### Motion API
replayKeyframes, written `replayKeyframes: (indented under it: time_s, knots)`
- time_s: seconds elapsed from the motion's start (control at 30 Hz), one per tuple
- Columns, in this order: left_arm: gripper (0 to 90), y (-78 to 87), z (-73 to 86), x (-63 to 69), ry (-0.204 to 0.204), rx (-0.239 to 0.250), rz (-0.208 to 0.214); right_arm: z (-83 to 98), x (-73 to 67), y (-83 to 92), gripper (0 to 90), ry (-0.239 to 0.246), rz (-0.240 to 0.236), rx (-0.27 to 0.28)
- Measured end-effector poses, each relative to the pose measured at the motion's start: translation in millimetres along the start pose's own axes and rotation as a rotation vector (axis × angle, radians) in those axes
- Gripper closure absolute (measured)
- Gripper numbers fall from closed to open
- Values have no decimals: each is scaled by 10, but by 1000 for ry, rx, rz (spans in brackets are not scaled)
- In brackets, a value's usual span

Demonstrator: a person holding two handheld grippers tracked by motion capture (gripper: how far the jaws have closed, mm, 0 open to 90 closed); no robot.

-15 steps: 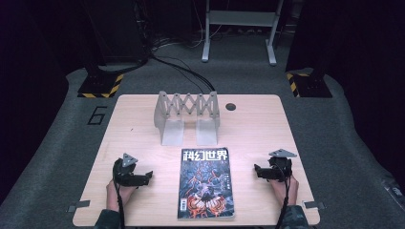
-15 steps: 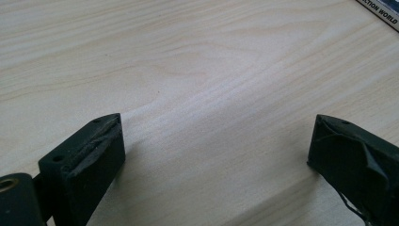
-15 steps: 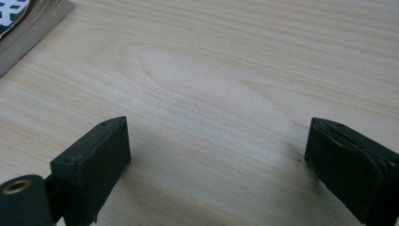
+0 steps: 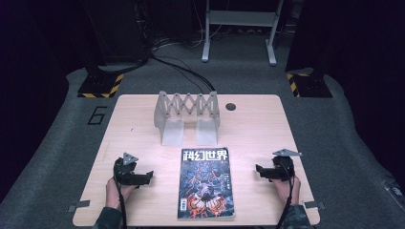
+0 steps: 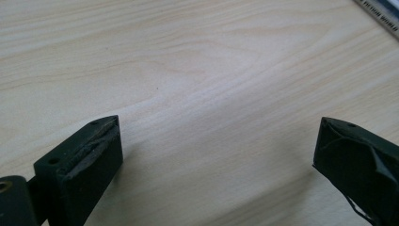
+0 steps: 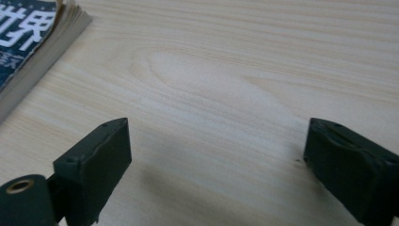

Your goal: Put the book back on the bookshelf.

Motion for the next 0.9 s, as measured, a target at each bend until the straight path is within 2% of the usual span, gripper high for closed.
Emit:
replayKeyframes:
  time_s: [0.07,0.1,0.13,0.2,0.23,0.3,0.33,0.47,0.6,0.63,0.67,0.7,0.77,0.9]
  knots:
    - [13,15,-14,31,-2,4,4,19,-31,102,79,-13,-11,-14]
    - [12,13,-19,44,-12,-4,4,22,-58,138,85,-2,-19,-22]
    - [11,13,-40,62,-11,10,-3,15,-79,170,90,14,-28,-22]
    - [11,32,-68,121,-13,11,11,3,-132,236,96,25,-41,-23]
    - [11,30,-91,151,-8,32,9,-7,-171,264,101,25,-58,-21]
    - [11,27,-110,222,-26,31,23,-24,-264,297,114,32,-82,-16]
    - [11,8,-121,257,-24,39,22,-24,-317,300,116,38,-92,-21]
    - [11,-57,-129,384,-51,22,41,-28,-510,264,137,67,-129,-45]
    - [11,-99,-141,466,-83,15,39,-53,-611,230,158,77,-155,-47]
    - [11,-123,-153,518,-92,16,42,-77,-685,225,184,82,-172,-44]
    - [11,-123,-153,518,-92,16,42,-77,-685,225,184,82,-172,-44]
    - [11,-148,-165,559,-100,15,45,-106,-755,211,205,102,-187,-41]
    - [11,-169,-167,597,-114,0,52,-126,-822,187,225,118,-202,-54]
    - [13,-218,-172,659,-131,-10,56,-159,-953,124,321,152,-237,-86]
Point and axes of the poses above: each handheld gripper's, and its own axes: y roughly backward along the jaws, z roughly out of its underside, x roughly to its right, the point moved 9 cm from there along -y, roughly forward along the jaws, and after that the axes turned 3 degrees about -x, right-handed, at the moved point
